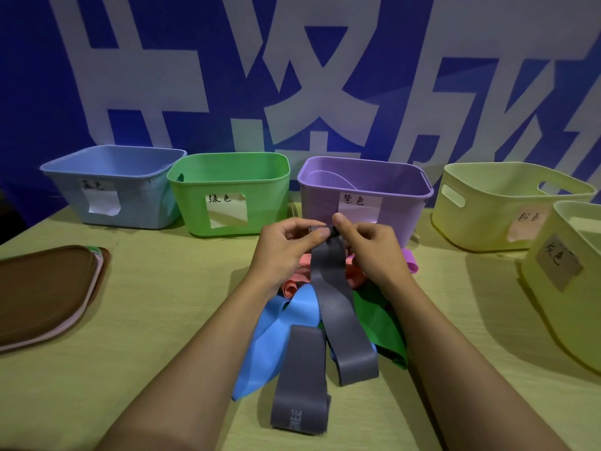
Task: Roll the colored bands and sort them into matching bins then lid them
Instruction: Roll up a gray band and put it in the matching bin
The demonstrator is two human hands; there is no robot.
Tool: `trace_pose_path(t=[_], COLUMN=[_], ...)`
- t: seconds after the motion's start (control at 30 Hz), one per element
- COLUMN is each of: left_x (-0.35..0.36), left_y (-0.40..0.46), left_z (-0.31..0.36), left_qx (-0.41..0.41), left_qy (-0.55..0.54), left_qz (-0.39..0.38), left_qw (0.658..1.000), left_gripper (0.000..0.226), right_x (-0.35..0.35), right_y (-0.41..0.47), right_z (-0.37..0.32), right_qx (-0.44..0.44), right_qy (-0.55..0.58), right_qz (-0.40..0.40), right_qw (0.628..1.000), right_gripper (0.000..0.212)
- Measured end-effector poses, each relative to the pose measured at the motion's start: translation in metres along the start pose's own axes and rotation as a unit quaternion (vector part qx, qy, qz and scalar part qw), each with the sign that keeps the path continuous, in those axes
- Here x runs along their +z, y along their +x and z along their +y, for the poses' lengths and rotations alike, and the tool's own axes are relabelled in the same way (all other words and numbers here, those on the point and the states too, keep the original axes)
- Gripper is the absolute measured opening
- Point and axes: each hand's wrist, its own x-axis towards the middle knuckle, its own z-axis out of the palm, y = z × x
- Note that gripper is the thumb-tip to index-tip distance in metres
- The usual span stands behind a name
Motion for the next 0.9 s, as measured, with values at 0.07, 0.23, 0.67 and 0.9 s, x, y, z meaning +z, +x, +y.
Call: trace_pose_path(t=[0.07,0.23,0.67,0.9], left_x=[0.001,0.001,0.004,0.0], left_y=[0.0,-0.001,-0.004,0.001], left_z=[0.0,0.001,0.004,-0.004], left_qx=[0.004,0.006,-0.098,-0.073], left_qy=[-0.003,0.001,-0.051,0.005], left_qz=[-0.01,-0.006,-0.013,0.022], left_qw=[1.0,1.0,0.994,0.997], left_gripper=[0.018,0.024,0.028,0.026], right_x=[0.0,0.0,0.004,0.006], right_y=[-0.001,0.002,0.007,0.007], right_z=[-0.001,0.005,0.014,0.015], right_qx=[0.002,-0.025,-0.067,-0.08], right_qy=[-0.005,-0.026,0.019,0.023], right_qz=[0.002,-0.003,-0.013,-0.024], right_qw=[1.0,0.999,0.998,0.996], right_gripper=[0.052,0.038,0.007,0.011])
